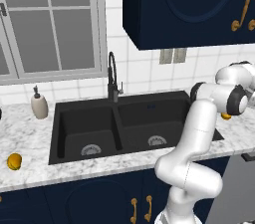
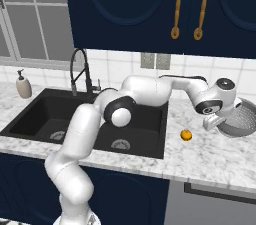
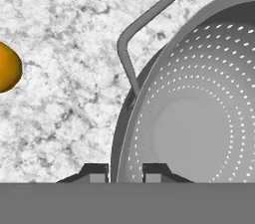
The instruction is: Put the colander in the sink, put the tangerine, mango in the colander, and turn on the sink faucet and pour water over the colander.
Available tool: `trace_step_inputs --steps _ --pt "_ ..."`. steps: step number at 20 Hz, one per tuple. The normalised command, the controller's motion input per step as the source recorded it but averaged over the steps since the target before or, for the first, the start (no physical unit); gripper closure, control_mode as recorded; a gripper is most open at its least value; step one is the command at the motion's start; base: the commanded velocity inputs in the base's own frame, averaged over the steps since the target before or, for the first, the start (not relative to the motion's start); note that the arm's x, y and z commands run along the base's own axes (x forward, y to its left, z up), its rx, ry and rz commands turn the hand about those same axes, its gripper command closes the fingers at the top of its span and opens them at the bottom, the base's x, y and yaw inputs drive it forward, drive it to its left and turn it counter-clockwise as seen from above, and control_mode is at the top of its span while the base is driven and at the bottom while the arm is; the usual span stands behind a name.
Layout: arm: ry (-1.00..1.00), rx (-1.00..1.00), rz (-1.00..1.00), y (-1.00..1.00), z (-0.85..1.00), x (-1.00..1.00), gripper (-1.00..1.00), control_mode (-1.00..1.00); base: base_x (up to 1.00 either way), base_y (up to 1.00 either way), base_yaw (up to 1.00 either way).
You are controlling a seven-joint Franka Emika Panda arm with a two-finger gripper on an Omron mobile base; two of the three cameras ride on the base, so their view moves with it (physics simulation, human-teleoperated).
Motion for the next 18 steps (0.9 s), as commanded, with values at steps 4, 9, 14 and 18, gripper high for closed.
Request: trace_step_inputs --steps 4,9,14,18 --pt "-0.01 -0.08 0.00 0.01 0.43 -0.61 1.00 -1.00 0.00 0.00 0.00" --pt "0.00 -0.09 0.00 0.17 0.43 -0.61 1.00 -1.00 0.00 0.00 0.00" --pt "0.00 -0.08 0.03 0.35 0.40 -0.67 1.00 -1.00 0.00 0.00 0.00" --pt "0.00 -0.03 0.10 0.65 0.31 -0.56 1.00 -1.00 0.00 0.00 0.00"
